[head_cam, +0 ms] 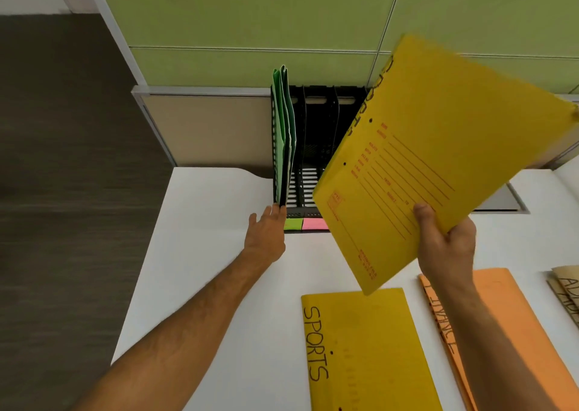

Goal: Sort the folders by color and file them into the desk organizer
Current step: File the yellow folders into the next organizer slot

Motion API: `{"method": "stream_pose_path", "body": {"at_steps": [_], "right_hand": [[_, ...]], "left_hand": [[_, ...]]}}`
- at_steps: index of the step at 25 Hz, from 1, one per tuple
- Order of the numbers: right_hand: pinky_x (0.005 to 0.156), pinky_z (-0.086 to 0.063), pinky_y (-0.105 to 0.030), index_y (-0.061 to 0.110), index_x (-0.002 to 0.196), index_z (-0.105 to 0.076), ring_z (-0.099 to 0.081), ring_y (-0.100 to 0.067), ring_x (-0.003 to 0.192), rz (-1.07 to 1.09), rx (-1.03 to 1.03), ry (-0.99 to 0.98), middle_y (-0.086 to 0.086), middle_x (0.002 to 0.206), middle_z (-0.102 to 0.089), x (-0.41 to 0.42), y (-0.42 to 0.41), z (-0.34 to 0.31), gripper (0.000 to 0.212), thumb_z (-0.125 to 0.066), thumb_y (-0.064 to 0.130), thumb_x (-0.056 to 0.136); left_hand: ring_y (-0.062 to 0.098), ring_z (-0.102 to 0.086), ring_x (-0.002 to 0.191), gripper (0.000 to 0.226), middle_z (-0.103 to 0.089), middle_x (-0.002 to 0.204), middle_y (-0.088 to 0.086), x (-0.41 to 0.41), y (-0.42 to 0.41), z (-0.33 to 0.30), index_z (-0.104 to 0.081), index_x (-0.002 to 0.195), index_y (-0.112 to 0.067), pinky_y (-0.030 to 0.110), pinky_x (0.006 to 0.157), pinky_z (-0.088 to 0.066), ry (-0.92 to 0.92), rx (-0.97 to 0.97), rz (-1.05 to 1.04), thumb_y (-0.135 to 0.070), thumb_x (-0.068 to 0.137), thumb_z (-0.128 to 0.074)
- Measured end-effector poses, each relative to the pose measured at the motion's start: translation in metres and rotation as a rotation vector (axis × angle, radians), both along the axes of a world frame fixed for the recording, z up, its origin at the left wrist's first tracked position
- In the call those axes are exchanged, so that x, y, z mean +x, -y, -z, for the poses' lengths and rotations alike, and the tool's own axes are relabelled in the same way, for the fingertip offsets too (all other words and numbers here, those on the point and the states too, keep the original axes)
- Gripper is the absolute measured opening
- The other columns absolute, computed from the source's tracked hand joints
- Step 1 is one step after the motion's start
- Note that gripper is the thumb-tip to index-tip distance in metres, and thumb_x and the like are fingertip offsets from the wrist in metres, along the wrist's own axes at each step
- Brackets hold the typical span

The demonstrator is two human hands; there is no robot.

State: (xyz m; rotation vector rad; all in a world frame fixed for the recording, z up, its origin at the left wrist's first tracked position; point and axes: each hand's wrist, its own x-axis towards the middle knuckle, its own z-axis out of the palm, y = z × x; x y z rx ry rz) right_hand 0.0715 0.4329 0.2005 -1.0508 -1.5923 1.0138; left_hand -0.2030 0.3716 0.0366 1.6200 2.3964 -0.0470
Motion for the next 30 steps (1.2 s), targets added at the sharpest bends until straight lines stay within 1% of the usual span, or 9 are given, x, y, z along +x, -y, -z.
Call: {"method": "stream_pose_path", "body": {"at_steps": [2,4,7,10,18,24,26,28,30], "right_hand": [[0.068,-0.051,-0.005,0.043,0.105,-0.069,-0.066,0.012,0.087,0.005,0.068,-0.012,0.03,0.092,-0.071,-0.021,-0.02,-0.001,0.022,-0.056,0.026,0.099],[0.067,-0.052,-0.01,0.02,0.113,-0.069,-0.064,0.009,0.08,0.004,0.141,0.022,0.016,0.094,-0.069,-0.049,-0.044,0.0,0.021,-0.055,0.028,0.099],[0.057,-0.046,-0.023,0.005,0.103,-0.066,-0.056,0.0,0.064,-0.028,0.235,0.123,0.005,0.081,-0.062,-0.094,-0.074,0.005,0.026,-0.052,0.027,0.101],[0.051,-0.032,-0.007,0.004,0.102,-0.063,-0.054,0.005,0.059,-0.074,0.307,0.214,0.017,0.072,-0.053,-0.129,-0.093,0.021,0.022,-0.05,0.022,0.103],[0.053,-0.039,-0.002,0.008,0.111,-0.058,-0.052,0.009,0.063,-0.05,0.26,0.249,0.017,0.079,-0.052,-0.178,-0.111,0.06,0.026,-0.045,0.031,0.104],[0.044,-0.039,-0.005,0.009,0.123,-0.053,-0.052,0.004,0.054,-0.079,0.157,0.337,0.015,0.075,-0.054,-0.187,-0.107,0.102,0.03,-0.045,0.03,0.105],[0.042,-0.039,-0.009,0.009,0.126,-0.052,-0.053,0.001,0.052,-0.099,0.099,0.4,0.017,0.07,-0.052,-0.194,-0.101,0.122,0.03,-0.044,0.029,0.105],[0.044,-0.041,-0.02,0.008,0.13,-0.05,-0.053,-0.005,0.051,-0.12,0.042,0.481,0.012,0.067,-0.051,-0.2,-0.096,0.145,0.032,-0.043,0.027,0.105],[0.044,-0.041,-0.022,0.01,0.135,-0.047,-0.055,-0.01,0.053,-0.146,-0.028,0.58,0.005,0.068,-0.053,-0.202,-0.092,0.162,0.034,-0.044,0.024,0.105]], "left_hand": [[0.024,-0.02,0.151,0.083,-0.017,0.166,0.01,0.002,-0.001,0.001,-0.009,0.16,-0.015,0.051,0.121,-0.016,-0.009,-0.001,-0.004,-0.014,0.092,-0.058],[0.024,-0.02,0.151,0.083,-0.016,0.166,0.009,0.001,-0.002,0.001,-0.008,0.16,-0.015,0.051,0.121,-0.015,0.0,-0.005,-0.008,-0.015,0.093,-0.058],[0.025,-0.023,0.15,0.083,-0.016,0.166,0.009,0.0,-0.001,-0.001,-0.011,0.159,-0.016,0.052,0.121,-0.018,0.017,-0.004,-0.007,-0.015,0.092,-0.06],[0.025,-0.03,0.146,0.081,-0.023,0.164,0.009,0.0,-0.001,-0.002,-0.018,0.158,-0.018,0.052,0.119,-0.023,0.023,0.042,-0.017,-0.013,0.09,-0.062],[0.026,-0.025,0.15,0.081,-0.02,0.165,0.008,-0.006,-0.001,0.006,-0.015,0.159,-0.018,0.051,0.12,-0.022,0.003,0.059,0.009,-0.014,0.093,-0.062],[0.026,-0.026,0.149,0.081,-0.021,0.165,0.008,-0.005,-0.001,0.005,-0.016,0.158,-0.017,0.05,0.12,-0.023,-0.013,0.064,0.014,-0.014,0.092,-0.063],[0.026,-0.027,0.149,0.08,-0.022,0.165,0.008,-0.006,-0.003,0.006,-0.018,0.158,-0.018,0.05,0.12,-0.023,-0.01,0.065,0.012,-0.014,0.092,-0.064],[0.026,-0.027,0.149,0.08,-0.023,0.165,0.008,-0.006,-0.004,0.005,-0.019,0.158,-0.018,0.049,0.12,-0.022,-0.011,0.064,0.005,-0.015,0.093,-0.064],[0.026,-0.027,0.149,0.079,-0.023,0.165,0.007,-0.008,-0.006,0.006,-0.02,0.158,-0.019,0.049,0.12,-0.021,-0.011,0.056,-0.004,-0.015,0.093,-0.064]]}}
